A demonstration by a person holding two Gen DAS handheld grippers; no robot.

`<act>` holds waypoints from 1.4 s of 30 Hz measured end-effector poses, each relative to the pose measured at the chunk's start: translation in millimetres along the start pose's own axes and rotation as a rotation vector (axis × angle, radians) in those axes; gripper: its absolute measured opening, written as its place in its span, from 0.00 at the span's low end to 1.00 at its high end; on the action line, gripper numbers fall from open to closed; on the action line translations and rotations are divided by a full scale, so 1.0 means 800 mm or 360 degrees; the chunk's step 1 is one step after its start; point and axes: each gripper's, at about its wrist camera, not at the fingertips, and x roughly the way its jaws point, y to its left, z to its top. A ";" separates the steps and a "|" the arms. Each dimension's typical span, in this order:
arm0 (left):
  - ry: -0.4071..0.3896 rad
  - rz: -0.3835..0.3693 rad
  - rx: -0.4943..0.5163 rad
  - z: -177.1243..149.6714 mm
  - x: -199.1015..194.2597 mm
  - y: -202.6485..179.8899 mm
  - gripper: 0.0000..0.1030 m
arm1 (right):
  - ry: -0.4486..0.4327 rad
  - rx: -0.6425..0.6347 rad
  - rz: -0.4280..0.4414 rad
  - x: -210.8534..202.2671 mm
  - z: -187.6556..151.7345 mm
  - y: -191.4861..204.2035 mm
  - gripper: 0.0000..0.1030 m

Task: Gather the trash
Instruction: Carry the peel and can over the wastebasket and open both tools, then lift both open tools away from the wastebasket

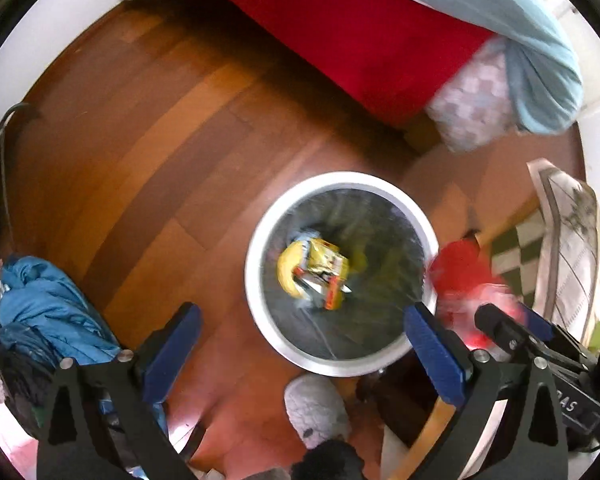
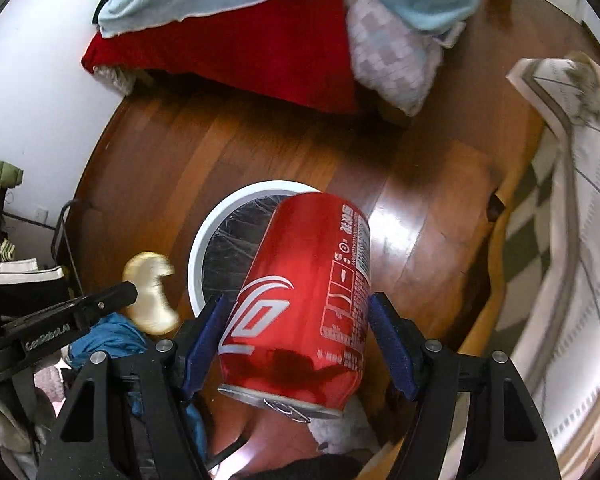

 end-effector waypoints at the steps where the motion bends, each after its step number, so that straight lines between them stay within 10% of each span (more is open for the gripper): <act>1: 0.0001 0.0033 0.0002 -0.002 0.001 0.003 1.00 | 0.0033 -0.0022 0.0007 0.011 0.006 0.004 0.76; 4: -0.0011 0.0121 0.0043 -0.012 0.002 0.005 1.00 | 0.0088 -0.0031 0.0001 0.032 0.016 0.004 1.00; 22: -0.0251 0.0272 0.0145 -0.074 -0.069 -0.020 1.00 | 0.0016 -0.0147 -0.0317 -0.020 -0.050 0.001 1.00; 42: -0.0543 0.0216 0.0228 -0.159 -0.218 -0.046 1.00 | -0.0245 -0.0159 -0.0224 -0.183 -0.123 0.014 1.00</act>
